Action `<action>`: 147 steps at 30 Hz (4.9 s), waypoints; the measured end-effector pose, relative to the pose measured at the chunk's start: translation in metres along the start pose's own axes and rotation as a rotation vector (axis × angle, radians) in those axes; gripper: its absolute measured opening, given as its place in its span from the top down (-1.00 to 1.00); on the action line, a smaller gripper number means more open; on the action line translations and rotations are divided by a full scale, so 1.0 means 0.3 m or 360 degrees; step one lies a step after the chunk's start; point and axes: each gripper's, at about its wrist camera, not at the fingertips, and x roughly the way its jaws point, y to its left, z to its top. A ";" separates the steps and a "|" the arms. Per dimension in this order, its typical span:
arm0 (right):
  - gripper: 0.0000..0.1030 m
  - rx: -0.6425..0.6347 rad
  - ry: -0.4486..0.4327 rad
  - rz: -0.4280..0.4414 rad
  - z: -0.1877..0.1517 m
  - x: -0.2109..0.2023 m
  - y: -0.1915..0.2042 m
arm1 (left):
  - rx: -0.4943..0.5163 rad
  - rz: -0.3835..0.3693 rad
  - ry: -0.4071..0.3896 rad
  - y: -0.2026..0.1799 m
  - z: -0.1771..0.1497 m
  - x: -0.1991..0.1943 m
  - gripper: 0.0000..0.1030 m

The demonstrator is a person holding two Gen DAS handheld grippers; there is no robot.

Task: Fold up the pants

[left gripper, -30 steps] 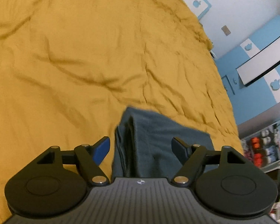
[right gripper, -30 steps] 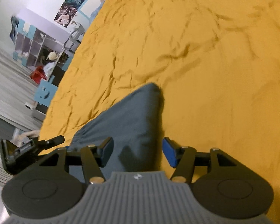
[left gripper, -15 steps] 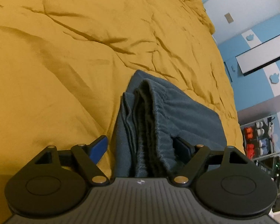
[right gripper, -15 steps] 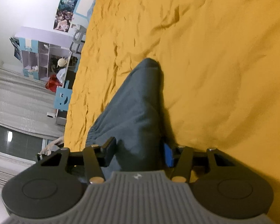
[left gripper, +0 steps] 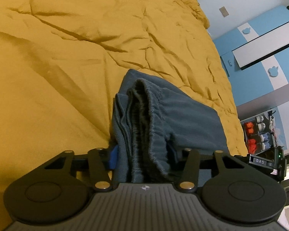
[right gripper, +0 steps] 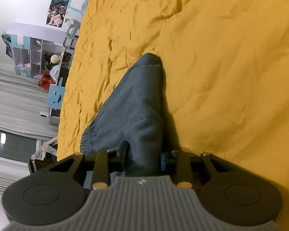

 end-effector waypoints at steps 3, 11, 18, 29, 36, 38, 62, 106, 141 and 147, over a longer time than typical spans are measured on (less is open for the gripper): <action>0.58 -0.0004 -0.0004 -0.0023 -0.002 0.003 0.012 | -0.0008 -0.0012 -0.0026 -0.002 -0.004 -0.013 0.11; 0.73 -0.0117 -0.0049 0.0008 0.002 -0.062 0.120 | 0.0038 0.0025 -0.0151 -0.078 -0.025 -0.090 0.29; 0.74 -0.0217 -0.0108 0.0102 0.005 -0.184 0.233 | 0.0104 0.0010 -0.0301 -0.223 -0.041 -0.214 0.32; 0.74 -0.0293 -0.0277 0.0182 0.070 -0.469 0.269 | 0.0303 -0.0037 -0.0362 -0.524 0.006 -0.211 0.32; 0.73 -0.0259 -0.0365 0.0093 0.146 -0.668 0.156 | 0.0288 -0.0168 -0.0254 -0.656 0.003 -0.015 0.32; 0.73 -0.0218 -0.0372 0.0047 0.175 -0.715 0.086 | 0.0254 -0.0191 -0.0202 -0.679 -0.003 0.066 0.32; 0.35 0.0078 -0.0477 -0.0166 0.282 -0.800 -0.505 | 0.0251 -0.0020 0.0026 -0.688 -0.068 0.437 0.06; -0.59 -0.1129 -0.1271 -0.1040 -1.000 -0.935 0.249 | 0.0994 0.0771 -0.0781 -0.988 -0.848 -0.191 -0.92; -0.59 -0.1075 -0.1157 -0.1024 -1.004 -0.831 0.179 | 0.1038 0.0814 -0.0728 -0.952 -0.925 -0.165 -0.92; -0.59 -0.1083 -0.1152 -0.1022 -1.005 -0.829 0.180 | 0.1038 0.0813 -0.0730 -0.952 -0.926 -0.166 -0.92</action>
